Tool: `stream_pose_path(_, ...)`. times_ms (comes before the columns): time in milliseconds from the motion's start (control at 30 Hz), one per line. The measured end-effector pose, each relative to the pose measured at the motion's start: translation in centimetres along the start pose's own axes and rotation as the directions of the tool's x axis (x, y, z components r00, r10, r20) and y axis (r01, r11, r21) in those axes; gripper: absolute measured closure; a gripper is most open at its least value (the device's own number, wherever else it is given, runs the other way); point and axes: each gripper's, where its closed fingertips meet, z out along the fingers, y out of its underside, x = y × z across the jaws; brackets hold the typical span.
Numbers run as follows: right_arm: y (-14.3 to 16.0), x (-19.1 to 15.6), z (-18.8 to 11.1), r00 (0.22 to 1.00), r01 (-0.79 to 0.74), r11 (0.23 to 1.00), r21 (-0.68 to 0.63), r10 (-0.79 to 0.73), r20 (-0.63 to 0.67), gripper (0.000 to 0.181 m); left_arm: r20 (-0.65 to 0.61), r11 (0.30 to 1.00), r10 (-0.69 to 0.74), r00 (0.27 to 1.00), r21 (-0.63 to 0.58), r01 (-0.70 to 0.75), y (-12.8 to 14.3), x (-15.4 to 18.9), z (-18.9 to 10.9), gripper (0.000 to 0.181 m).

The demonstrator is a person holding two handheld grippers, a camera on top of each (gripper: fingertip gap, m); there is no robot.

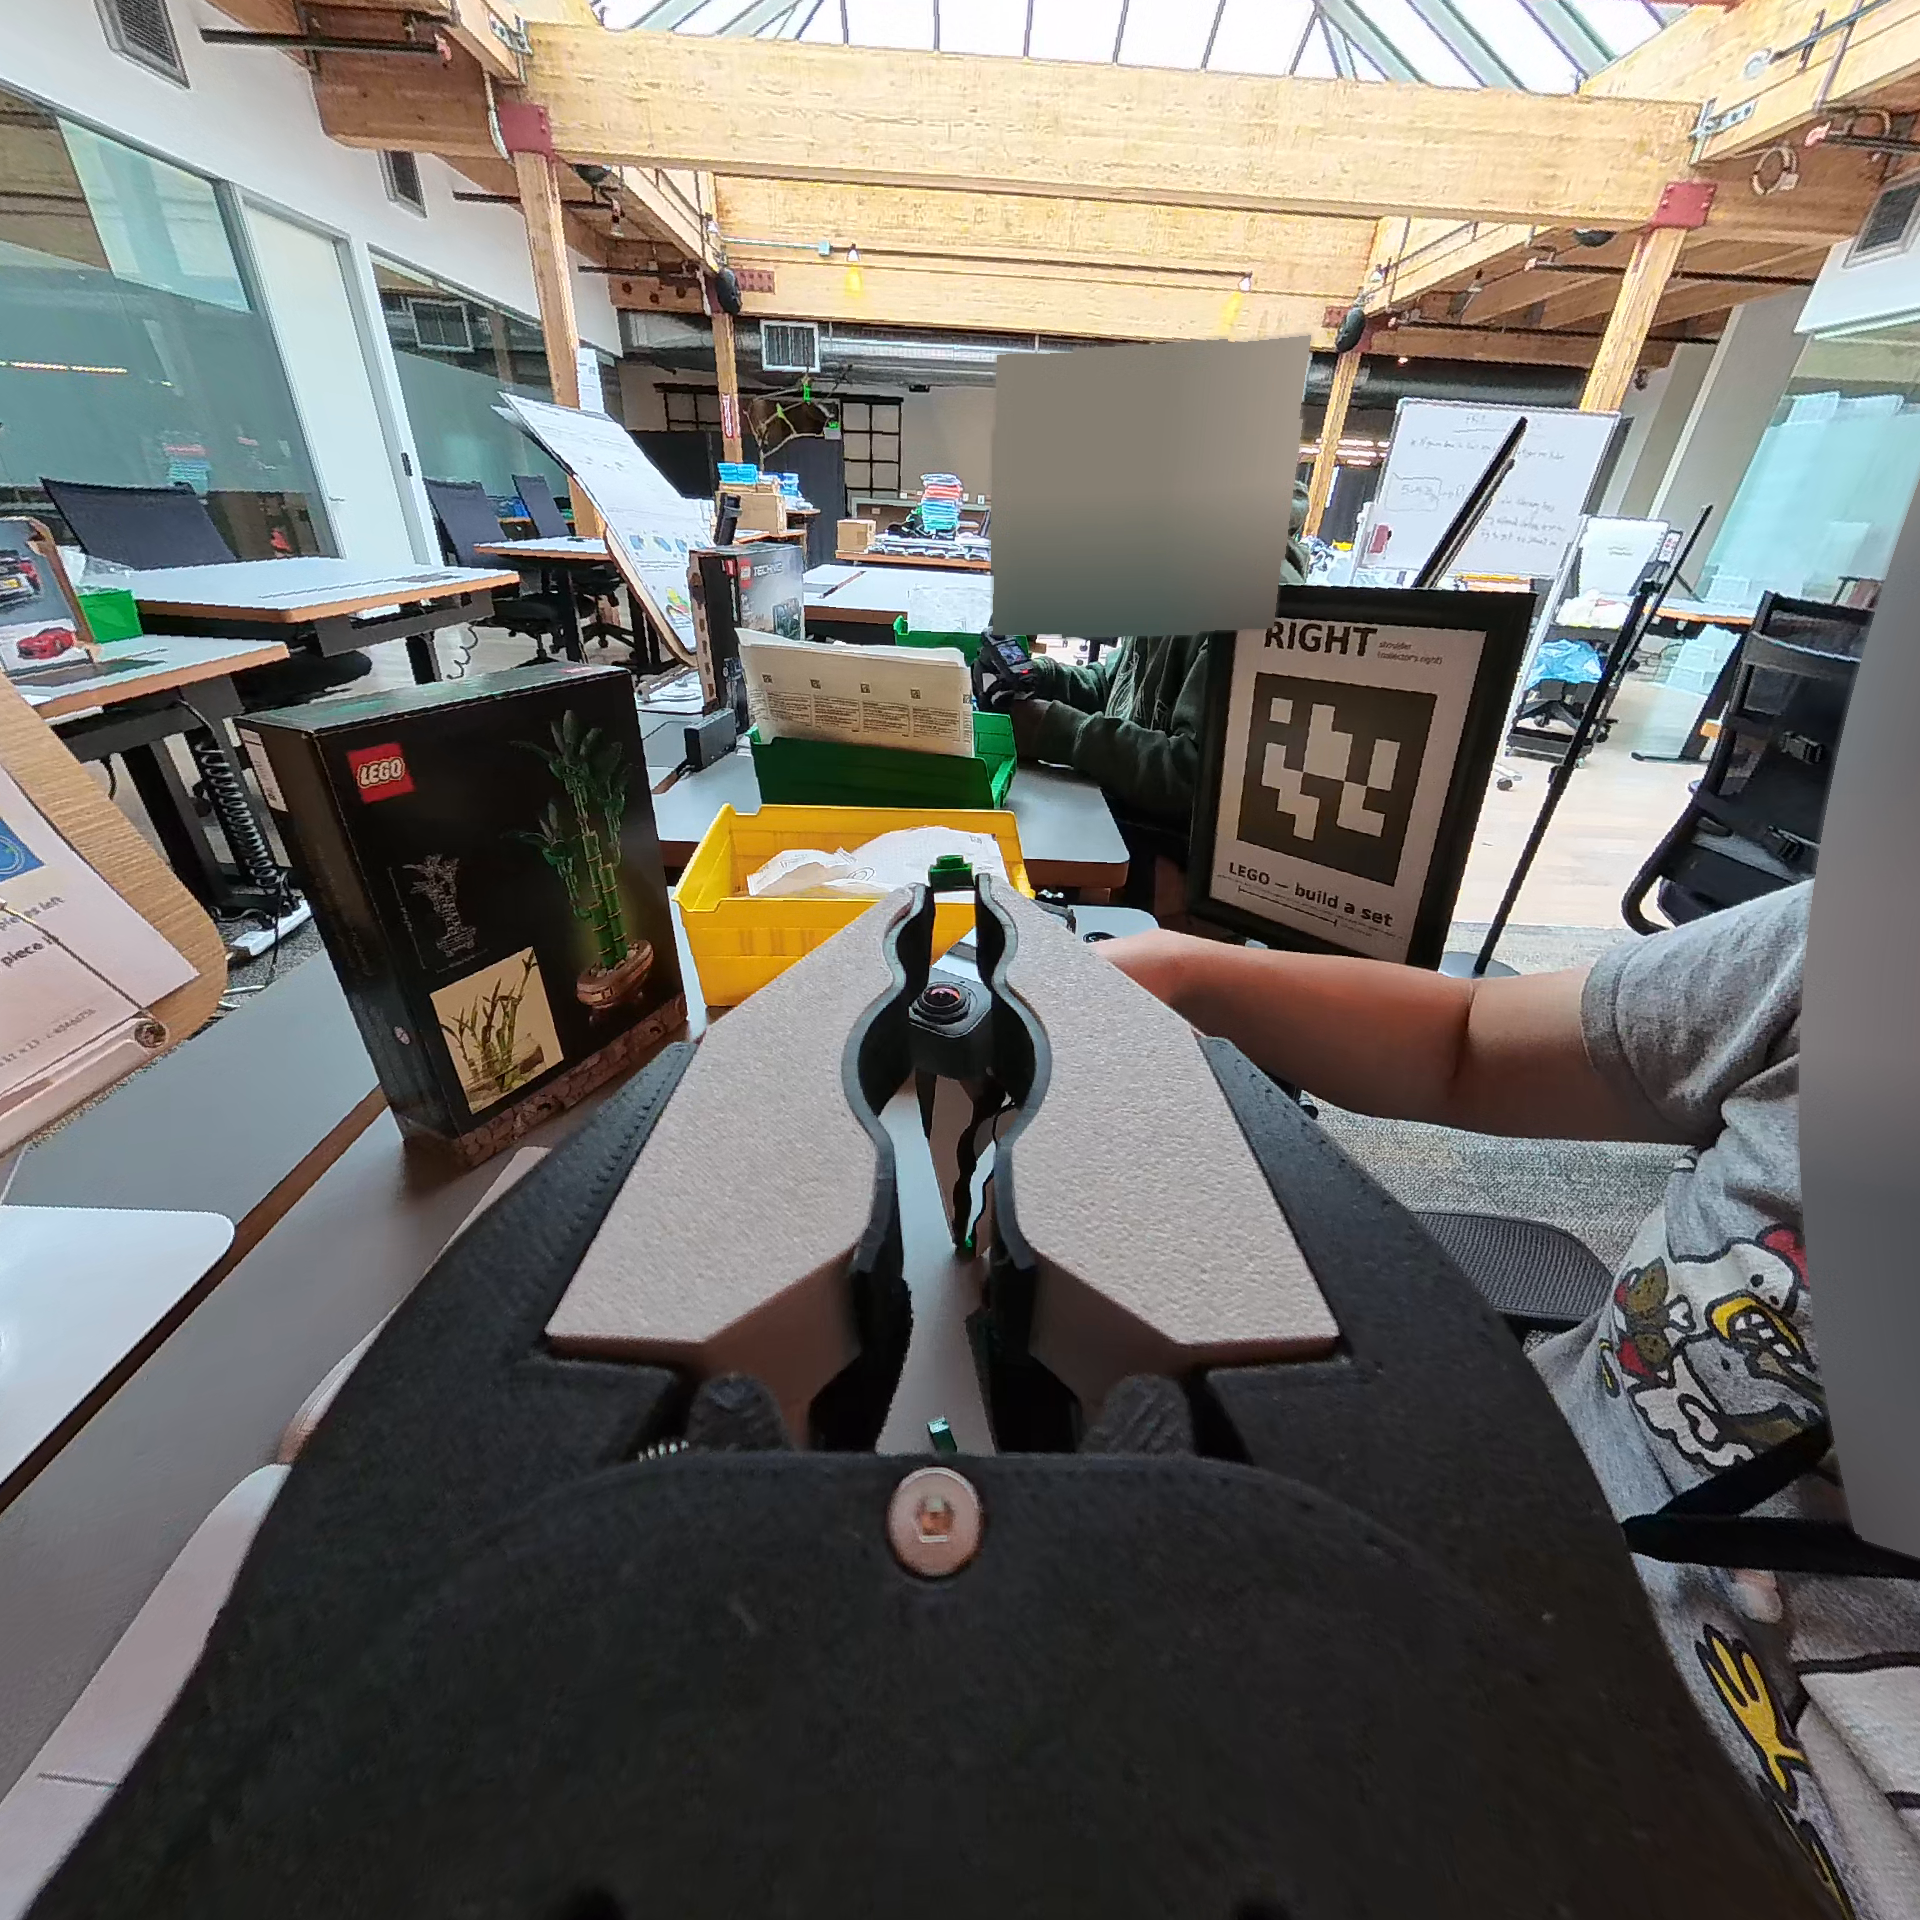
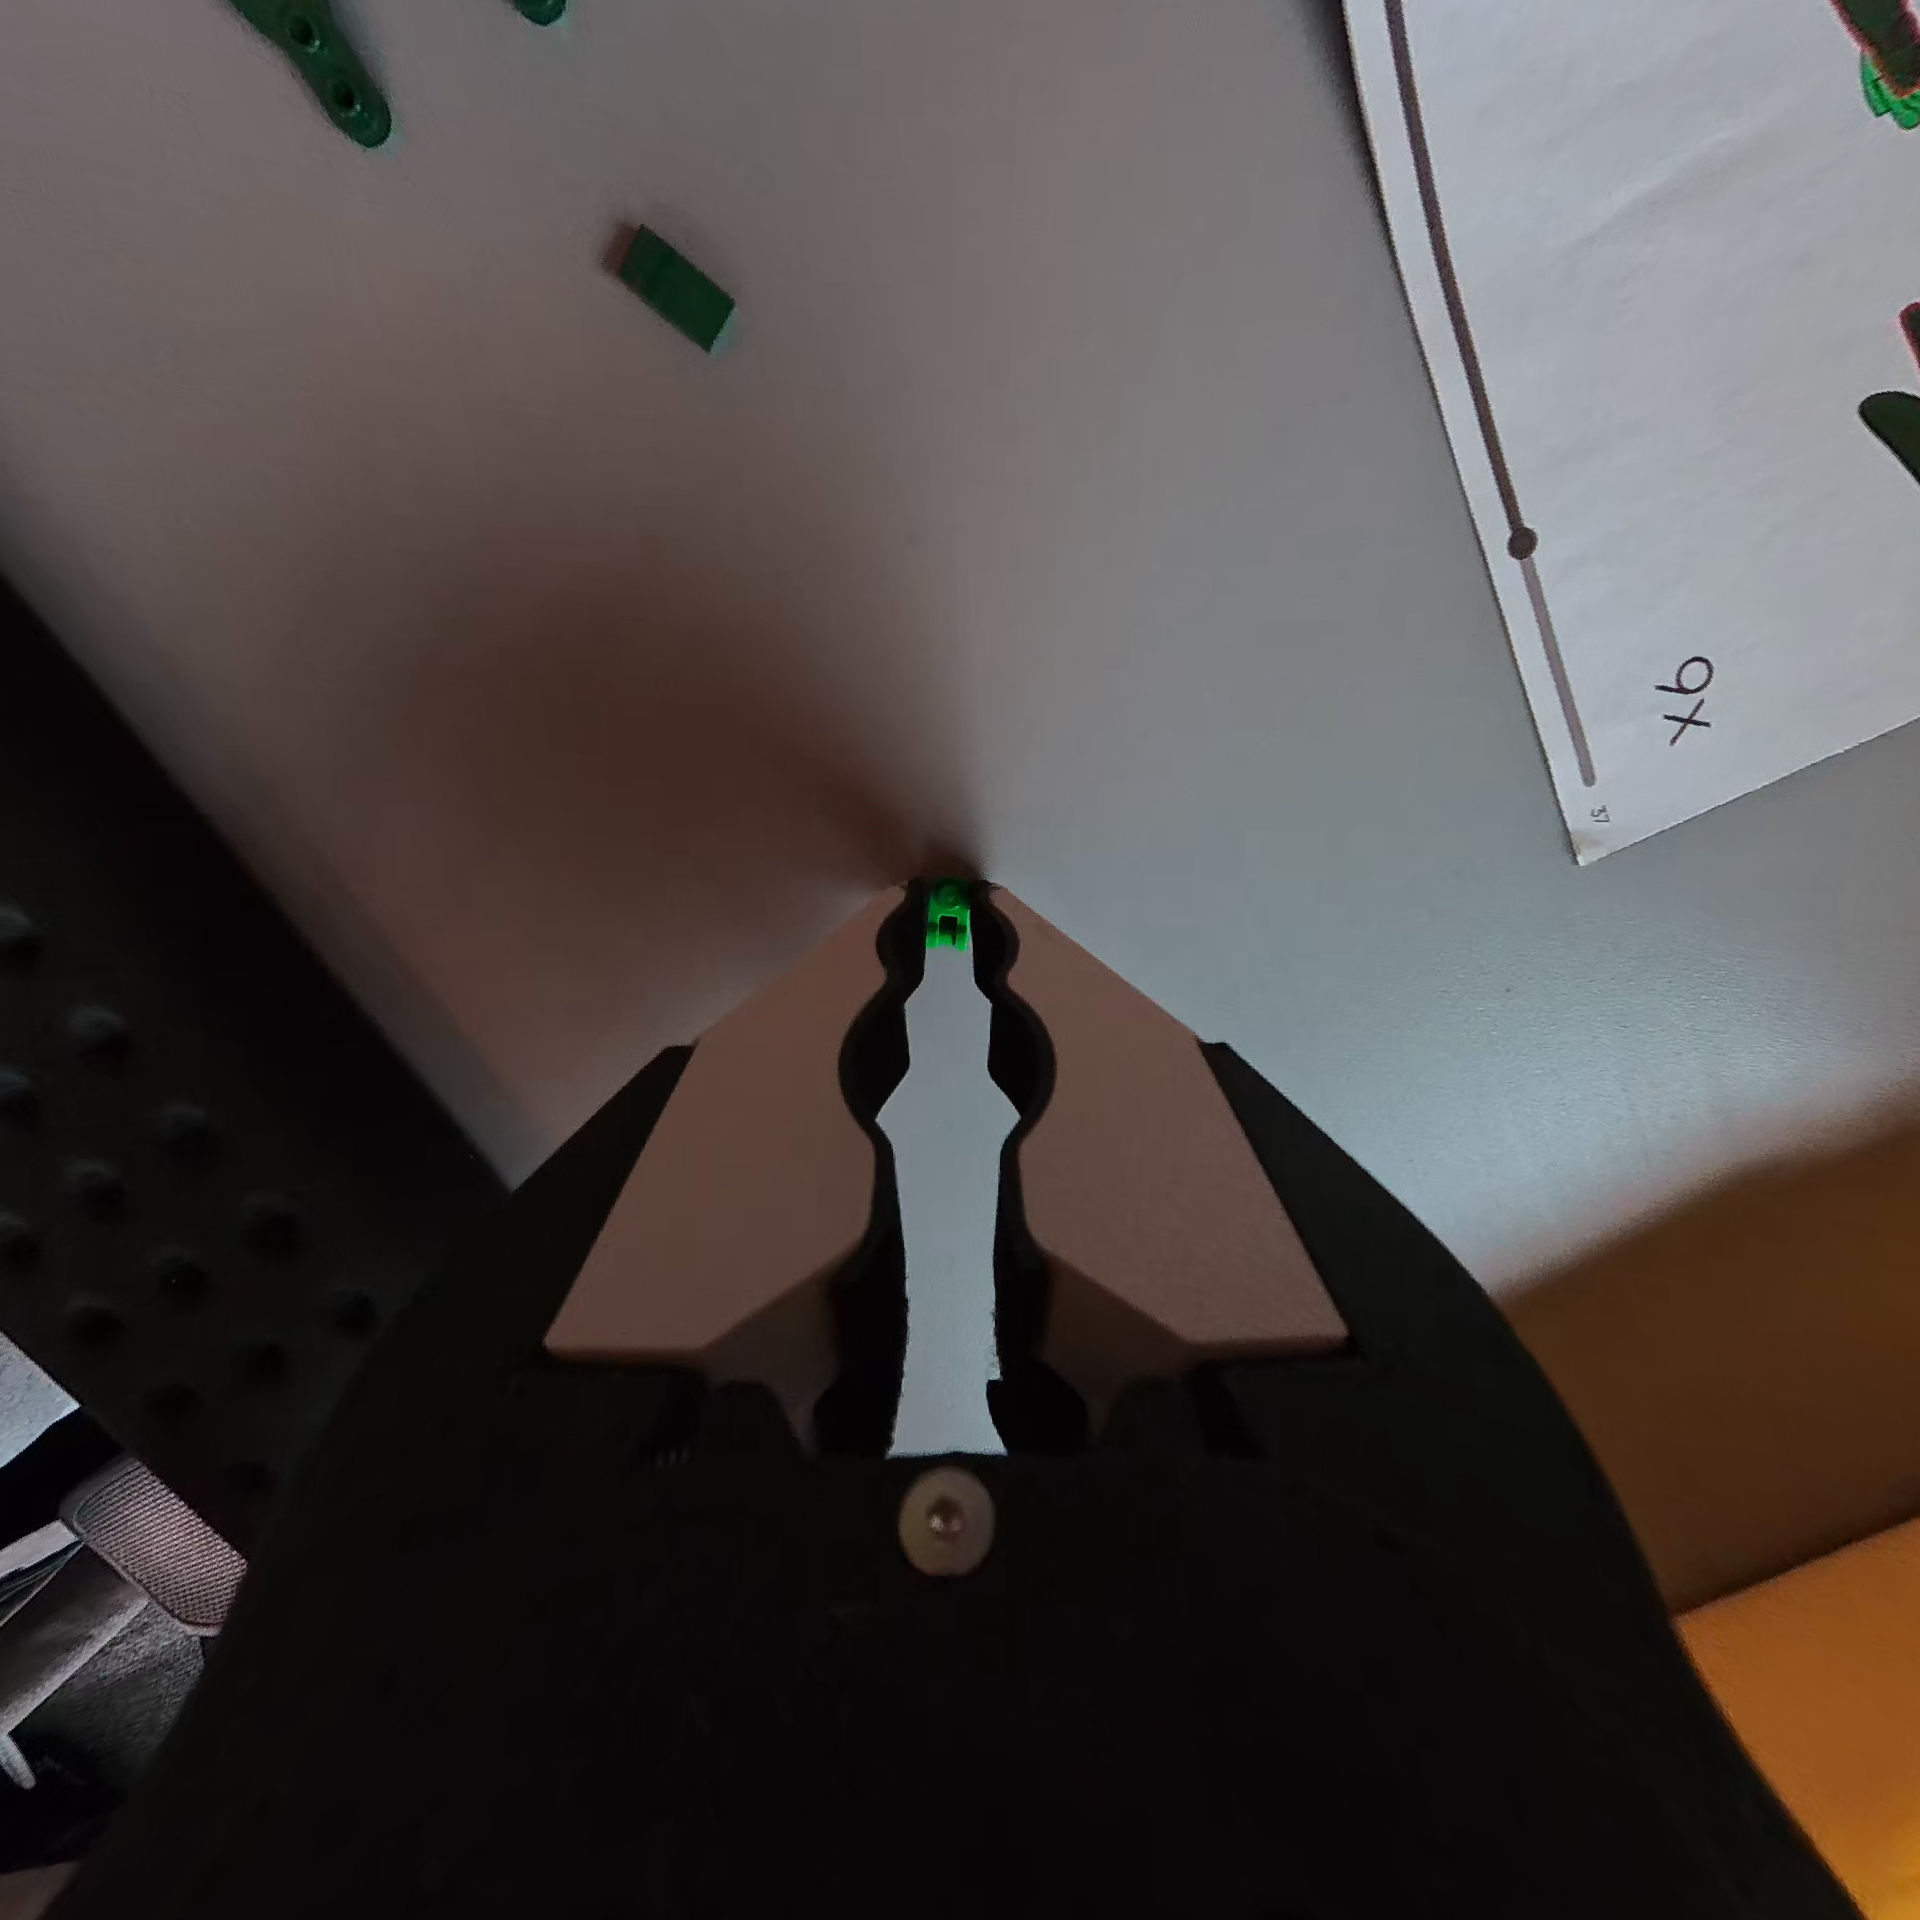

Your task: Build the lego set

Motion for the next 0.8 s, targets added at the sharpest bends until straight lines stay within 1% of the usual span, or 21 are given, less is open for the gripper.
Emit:
stream_pose_path(100, 0.01, 0.03, -0.03, 1.0, 0.0, 1.0, 0.003, 0.001, -0.003, 0.173, -0.001, 1.0, 0.001, 1.0, -0.004, -0.001, 0.07, 0.02, 0.07, 0.176)
stream_pose_path(333, 0.03, 0.01, 0.0, 1.0, 0.005, 1.0, 0.006, -0.005, -0.002, 0.175, -0.003, 1.0, -0.002, 1.0, -0.01, 0.002, 0.21, 0.03, 0.2, 0.176)
stream_pose_path(400, 0.14, 0.07, 0.04, 1.0, 0.004, 1.0, 0.002, -0.004, -0.004, 0.169, -0.005, 1.0, -0.003, 1.0, -0.011, 0.003, 0.22, 0.05, 0.22, 0.176)
stream_pose_path(467, 0.19, 0.01, 0.02, 1.0, 0.002, 1.0, 0.003, -0.002, 0.0, 0.17, -0.005, 1.0, -0.002, 1.0, -0.011, 0.002, 0.2, 0.07, 0.21, 0.176)
stream_pose_path(533, 0.24, 0.0, 0.04, 1.0, 0.003, 1.0, 0.005, -0.003, 0.0, 0.175, -0.004, 1.0, -0.001, 1.0, -0.01, 0.001, 0.18, 0.07, 0.21, 0.176)
stream_pose_path(800, 0.23, -0.06, -0.02, 1.0, 0.012, 1.0, 0.006, -0.012, -0.004, 0.175, -0.005, 1.0, 0.001, 1.0, -0.014, -0.001, 0.21, 0.14, 0.29, 0.176)
